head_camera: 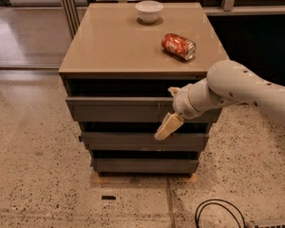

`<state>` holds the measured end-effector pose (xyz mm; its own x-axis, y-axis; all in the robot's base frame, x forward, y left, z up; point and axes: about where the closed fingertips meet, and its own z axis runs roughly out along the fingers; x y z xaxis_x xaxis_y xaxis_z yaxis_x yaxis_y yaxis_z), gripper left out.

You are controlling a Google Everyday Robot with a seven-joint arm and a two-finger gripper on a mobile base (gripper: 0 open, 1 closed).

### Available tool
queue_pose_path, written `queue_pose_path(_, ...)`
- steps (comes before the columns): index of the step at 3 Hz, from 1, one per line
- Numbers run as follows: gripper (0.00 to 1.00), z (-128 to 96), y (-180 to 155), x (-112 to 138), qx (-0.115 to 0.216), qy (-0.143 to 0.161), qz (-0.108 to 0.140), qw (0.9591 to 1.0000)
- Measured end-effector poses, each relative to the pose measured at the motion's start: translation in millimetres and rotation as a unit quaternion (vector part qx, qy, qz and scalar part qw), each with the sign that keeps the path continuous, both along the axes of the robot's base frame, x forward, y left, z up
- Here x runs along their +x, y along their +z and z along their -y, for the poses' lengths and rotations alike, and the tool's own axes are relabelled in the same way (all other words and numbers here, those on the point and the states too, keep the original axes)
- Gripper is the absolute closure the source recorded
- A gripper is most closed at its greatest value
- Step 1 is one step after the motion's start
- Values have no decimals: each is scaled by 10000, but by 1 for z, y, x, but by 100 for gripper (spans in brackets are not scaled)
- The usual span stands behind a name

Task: Open top drawer

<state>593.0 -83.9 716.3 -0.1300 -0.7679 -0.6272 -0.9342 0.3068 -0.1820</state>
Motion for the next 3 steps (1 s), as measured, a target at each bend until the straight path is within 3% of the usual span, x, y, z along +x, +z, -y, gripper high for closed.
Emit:
queue_pose_path(2, 0, 1, -2, -4, -37, -60, 43, 10000)
queue_pose_path(3, 0, 5, -23, 6, 12, -112, -138, 9998)
